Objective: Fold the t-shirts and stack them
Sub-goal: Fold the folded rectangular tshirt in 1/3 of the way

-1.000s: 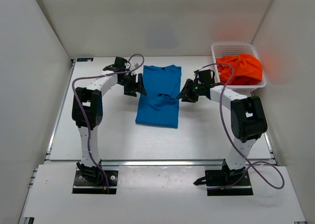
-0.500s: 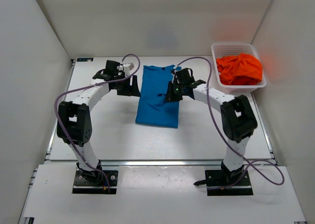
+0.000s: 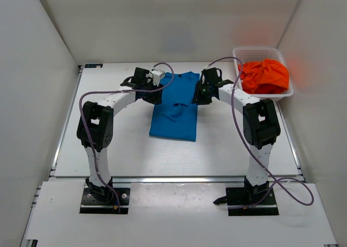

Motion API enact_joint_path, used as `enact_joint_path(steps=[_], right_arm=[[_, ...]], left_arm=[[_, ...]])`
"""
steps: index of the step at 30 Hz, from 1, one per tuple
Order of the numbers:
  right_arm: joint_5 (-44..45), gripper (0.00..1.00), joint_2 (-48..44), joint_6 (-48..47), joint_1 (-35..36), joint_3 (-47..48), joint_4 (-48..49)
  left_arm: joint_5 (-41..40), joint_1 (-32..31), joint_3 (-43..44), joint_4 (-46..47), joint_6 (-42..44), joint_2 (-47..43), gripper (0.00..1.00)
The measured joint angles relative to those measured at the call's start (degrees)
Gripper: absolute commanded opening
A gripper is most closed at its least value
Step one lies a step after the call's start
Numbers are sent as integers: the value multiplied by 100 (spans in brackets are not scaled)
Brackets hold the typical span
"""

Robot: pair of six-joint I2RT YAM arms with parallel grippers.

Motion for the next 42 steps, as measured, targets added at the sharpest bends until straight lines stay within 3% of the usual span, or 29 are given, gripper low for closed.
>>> enact_joint_path(steps=[8, 15, 25, 27, 35, 38, 42], right_arm=[[31, 30, 354, -173, -140, 225, -74], [-101, 30, 514, -188, -133, 225, -96], [-282, 29, 699, -151, -129, 225, -55], [-321, 23, 702, -151, -129, 225, -42], [-450, 0, 708, -9, -149, 144, 103], [-474, 0, 706, 46, -175, 70, 192], [-446, 0, 612, 66, -210, -90, 317]], left_arm=[[-339, -61, 39, 107, 264, 431, 62], [-304, -28, 238, 107, 197, 726, 58], [-186, -50, 299, -4, 142, 852, 47], [-170, -63, 350, -52, 142, 855, 44], [-31, -61, 538, -94, 179, 940, 19], [-13, -57, 538, -120, 168, 940, 13], [-35, -11, 501, -85, 127, 935, 13]])
